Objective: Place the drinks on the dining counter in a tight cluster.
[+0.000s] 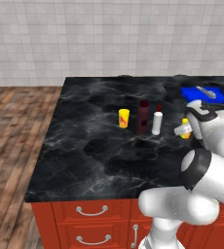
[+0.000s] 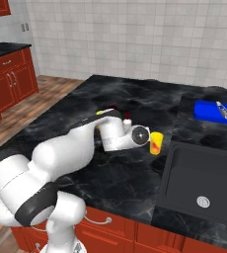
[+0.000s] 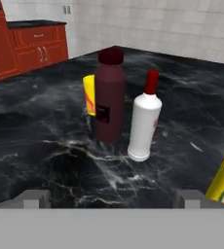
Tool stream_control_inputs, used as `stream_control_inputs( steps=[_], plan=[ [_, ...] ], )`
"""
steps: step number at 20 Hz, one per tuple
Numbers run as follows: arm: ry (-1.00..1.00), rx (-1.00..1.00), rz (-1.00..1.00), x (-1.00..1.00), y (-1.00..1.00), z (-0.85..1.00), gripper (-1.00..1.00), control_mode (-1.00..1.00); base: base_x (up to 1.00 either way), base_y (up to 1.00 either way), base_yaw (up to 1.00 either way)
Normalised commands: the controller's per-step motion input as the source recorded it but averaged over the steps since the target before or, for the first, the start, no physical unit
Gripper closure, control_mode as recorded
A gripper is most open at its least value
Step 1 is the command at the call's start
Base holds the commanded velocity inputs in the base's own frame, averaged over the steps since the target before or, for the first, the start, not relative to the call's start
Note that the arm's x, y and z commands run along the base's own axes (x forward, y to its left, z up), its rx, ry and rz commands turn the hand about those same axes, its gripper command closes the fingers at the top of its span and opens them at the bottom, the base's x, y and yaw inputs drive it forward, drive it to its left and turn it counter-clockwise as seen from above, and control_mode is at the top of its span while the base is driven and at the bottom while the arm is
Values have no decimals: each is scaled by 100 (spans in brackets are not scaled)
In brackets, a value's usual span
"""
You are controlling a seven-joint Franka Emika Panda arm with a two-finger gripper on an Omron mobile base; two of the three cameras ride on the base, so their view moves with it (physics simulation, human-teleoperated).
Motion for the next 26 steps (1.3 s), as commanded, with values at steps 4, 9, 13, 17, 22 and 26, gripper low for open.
stream_control_inputs(
  steps=[4, 9, 13, 17, 22, 26],
  plan=[
    [20, 16, -11, -40, 10, 41, -100, -100, 0, 0, 0],
    [18, 9, -14, -47, 20, 19, -100, -100, 0, 0, 0],
    [16, 9, -12, -59, 25, 0, -100, -100, 0, 0, 0],
    [7, 3, -15, -58, 33, 0, -100, -100, 0, 0, 0],
    [10, 0, -7, -47, 26, 8, -100, -100, 0, 0, 0],
    [2, 0, -2, -39, 22, 1, -100, -100, 0, 0, 0]
  ],
)
